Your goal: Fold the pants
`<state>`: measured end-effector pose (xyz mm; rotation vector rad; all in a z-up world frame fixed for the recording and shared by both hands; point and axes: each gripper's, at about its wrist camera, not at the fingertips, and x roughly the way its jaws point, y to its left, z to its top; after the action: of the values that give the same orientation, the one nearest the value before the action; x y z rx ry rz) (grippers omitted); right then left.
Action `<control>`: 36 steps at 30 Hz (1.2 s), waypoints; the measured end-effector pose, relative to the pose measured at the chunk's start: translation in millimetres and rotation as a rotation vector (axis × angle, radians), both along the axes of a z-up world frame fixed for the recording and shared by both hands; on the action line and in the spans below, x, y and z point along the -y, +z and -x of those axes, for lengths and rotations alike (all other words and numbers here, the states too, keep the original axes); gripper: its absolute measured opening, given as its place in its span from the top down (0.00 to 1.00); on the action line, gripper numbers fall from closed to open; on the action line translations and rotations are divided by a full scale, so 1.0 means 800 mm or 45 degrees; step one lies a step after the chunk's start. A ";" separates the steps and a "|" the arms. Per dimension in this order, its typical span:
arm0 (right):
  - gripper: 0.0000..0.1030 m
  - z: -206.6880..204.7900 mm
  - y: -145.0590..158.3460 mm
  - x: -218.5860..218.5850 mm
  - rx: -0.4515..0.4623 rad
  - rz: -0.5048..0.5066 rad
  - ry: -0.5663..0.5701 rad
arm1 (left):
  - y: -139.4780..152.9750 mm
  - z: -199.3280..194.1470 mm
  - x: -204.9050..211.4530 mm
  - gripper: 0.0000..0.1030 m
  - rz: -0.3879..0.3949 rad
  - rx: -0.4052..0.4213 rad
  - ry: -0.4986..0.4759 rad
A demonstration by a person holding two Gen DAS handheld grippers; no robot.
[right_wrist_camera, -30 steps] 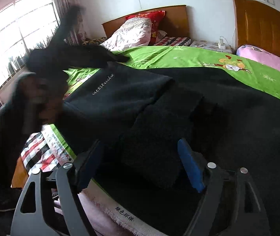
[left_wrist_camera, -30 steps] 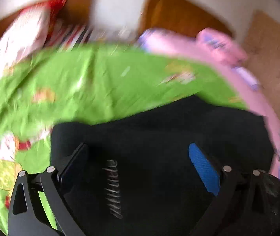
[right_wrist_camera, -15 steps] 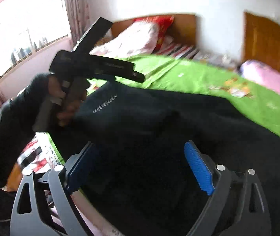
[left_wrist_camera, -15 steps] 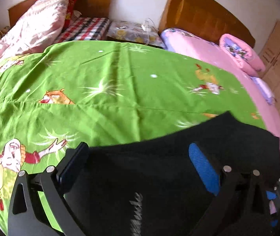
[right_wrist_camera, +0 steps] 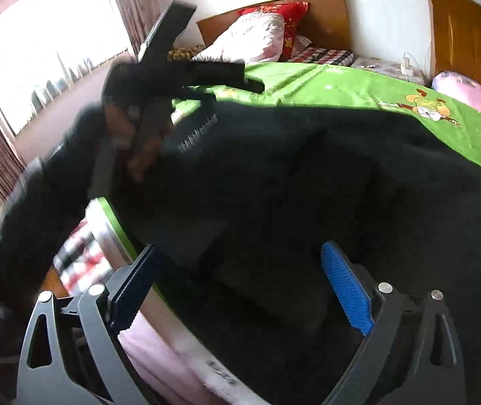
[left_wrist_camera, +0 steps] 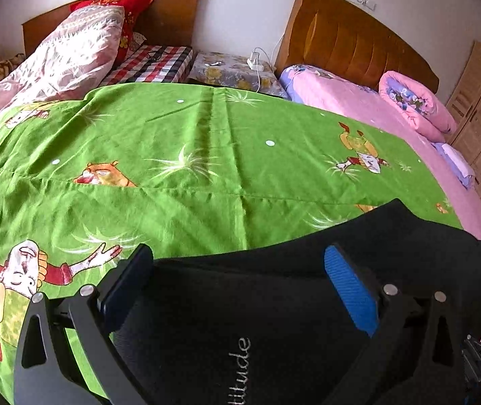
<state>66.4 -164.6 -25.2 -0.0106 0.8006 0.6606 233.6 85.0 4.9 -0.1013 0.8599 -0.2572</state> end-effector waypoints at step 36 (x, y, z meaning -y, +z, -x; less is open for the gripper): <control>0.10 0.128 -0.049 0.391 -0.279 -0.750 -0.999 | -0.026 0.179 0.142 0.01 -0.204 0.116 -0.401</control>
<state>-35.9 -477.5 -64.8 0.8829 0.7165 0.1238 90.4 -28.6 -16.1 0.1955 0.8010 -0.4824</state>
